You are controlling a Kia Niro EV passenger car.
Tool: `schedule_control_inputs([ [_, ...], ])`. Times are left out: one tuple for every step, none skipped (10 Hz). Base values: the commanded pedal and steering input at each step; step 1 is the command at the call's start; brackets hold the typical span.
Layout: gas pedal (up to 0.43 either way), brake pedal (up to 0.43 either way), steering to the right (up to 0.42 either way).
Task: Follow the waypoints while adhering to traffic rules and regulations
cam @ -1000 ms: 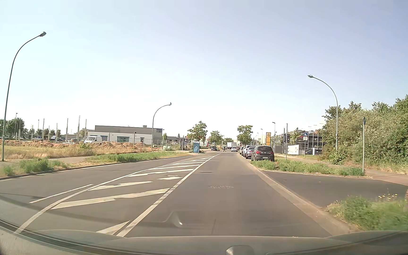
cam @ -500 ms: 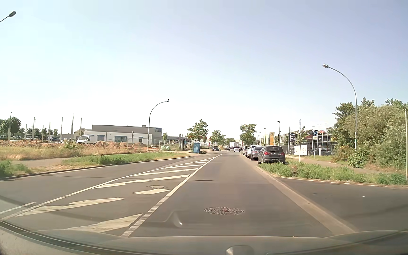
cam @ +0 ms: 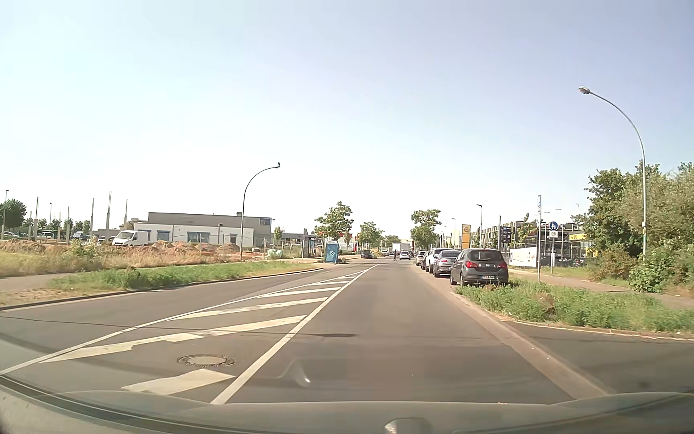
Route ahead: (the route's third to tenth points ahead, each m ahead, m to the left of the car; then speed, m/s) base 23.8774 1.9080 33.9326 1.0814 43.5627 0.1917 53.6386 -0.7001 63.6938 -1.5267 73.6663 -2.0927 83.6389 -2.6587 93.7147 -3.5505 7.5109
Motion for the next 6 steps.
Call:
schedule_control_inputs([
  [0.110, 0.030, 0.008],
  [0.110, 0.030, 0.010],
  [0.110, 0.030, 0.011],
  [0.110, 0.030, 0.011],
  [0.110, 0.030, 0.011],
  [0.110, 0.030, 0.011],
])
